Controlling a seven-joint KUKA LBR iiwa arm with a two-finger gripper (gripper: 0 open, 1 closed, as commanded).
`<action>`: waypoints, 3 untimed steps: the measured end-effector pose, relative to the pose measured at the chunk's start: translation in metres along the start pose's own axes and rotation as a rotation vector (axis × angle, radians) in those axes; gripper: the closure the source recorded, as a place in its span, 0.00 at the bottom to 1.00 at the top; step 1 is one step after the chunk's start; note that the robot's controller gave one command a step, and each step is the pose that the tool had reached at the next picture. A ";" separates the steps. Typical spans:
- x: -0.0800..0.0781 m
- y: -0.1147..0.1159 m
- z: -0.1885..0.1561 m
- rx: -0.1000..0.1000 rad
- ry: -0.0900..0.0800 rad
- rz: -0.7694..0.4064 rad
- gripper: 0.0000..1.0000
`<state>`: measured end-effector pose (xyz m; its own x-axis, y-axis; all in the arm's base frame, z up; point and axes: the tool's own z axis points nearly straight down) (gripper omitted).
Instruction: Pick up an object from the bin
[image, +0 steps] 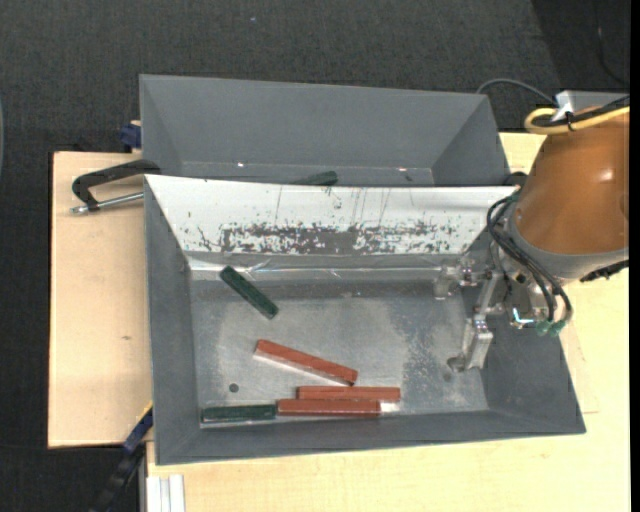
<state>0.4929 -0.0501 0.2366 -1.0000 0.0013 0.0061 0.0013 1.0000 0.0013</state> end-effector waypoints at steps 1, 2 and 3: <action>-0.001 0.000 -0.004 0.001 -0.007 -0.001 0.00; -0.021 0.034 0.047 0.002 -0.016 -0.046 0.00; -0.025 0.053 0.116 0.001 -0.012 -0.152 0.00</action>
Offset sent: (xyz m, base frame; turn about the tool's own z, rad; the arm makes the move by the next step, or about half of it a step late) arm 0.0404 0.0825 -0.1226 -0.1104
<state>0.5173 0.0028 0.1209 -0.9887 -0.1496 -0.0061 -0.1496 0.9887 0.0006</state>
